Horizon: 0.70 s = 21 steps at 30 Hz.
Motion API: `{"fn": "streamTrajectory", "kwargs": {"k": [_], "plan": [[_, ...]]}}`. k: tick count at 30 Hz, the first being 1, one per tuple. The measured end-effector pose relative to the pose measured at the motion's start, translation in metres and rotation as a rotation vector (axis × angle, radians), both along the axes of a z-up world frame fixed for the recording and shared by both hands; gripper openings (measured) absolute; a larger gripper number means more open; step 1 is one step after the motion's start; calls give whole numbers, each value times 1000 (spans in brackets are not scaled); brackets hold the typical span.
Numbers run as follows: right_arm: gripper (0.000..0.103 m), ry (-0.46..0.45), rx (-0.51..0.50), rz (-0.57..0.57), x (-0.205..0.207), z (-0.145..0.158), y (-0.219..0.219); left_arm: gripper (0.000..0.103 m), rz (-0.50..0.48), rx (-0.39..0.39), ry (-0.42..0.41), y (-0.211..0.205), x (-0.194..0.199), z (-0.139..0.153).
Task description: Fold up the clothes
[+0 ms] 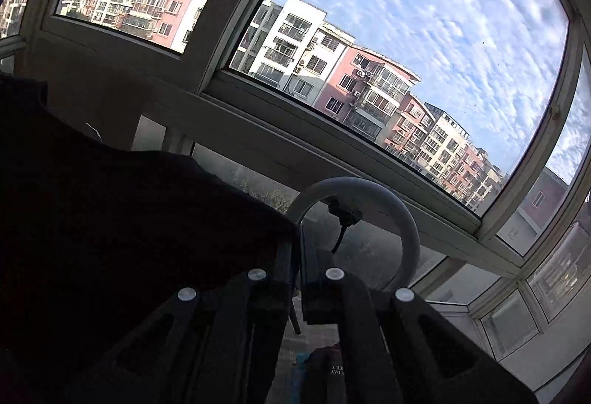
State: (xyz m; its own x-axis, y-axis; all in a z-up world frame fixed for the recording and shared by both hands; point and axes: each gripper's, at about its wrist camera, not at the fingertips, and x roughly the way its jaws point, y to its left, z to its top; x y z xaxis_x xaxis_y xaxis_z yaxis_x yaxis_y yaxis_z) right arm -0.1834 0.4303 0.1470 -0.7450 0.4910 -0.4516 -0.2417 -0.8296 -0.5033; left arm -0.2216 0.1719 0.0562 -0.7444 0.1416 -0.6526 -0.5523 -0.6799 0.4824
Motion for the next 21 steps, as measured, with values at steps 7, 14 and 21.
{"fn": "streamTrajectory", "kwargs": {"k": [7,14,21], "plan": [[32,-382,-62,-18,-101,-206,14,11,92,-150,-320,49,-84,-215],[60,-521,-294,-11,-59,-272,60,35,89,-122,-420,22,-77,-273],[58,-469,-318,-153,-81,-303,96,35,95,-143,-427,39,-96,-293]]}}
